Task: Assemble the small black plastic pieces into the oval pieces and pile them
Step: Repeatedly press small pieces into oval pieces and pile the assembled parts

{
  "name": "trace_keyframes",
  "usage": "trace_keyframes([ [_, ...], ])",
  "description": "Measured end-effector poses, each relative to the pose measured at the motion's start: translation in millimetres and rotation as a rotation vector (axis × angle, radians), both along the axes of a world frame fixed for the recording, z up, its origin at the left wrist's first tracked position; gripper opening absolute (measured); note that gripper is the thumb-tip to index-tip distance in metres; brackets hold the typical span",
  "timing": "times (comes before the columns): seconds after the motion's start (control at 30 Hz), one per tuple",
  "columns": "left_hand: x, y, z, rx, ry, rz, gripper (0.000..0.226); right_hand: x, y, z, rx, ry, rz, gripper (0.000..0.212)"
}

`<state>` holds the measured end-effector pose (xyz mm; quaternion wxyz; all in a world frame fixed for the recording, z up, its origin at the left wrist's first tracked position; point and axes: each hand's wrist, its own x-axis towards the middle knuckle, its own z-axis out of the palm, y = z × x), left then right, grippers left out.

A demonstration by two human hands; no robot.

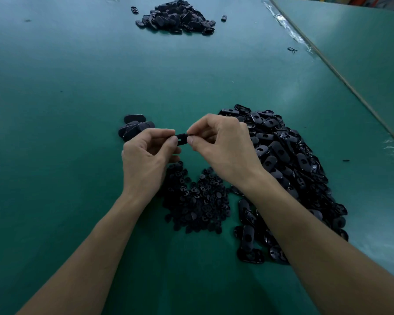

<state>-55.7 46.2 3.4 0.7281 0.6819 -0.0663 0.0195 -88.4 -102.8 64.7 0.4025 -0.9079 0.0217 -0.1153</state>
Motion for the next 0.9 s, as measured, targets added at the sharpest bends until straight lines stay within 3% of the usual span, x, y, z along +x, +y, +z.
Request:
trace_keyframes([
  [0.37,-3.3,-3.0,2.1,-0.033,-0.024,-0.097,0.007,-0.7,4.0,-2.3,0.104,-0.011,0.009,0.008],
  [0.9,-3.6,-1.5,2.6,-0.050,-0.010,-0.130,0.014,-0.6,4.4,-1.8,0.035,0.023,0.000,0.008],
])
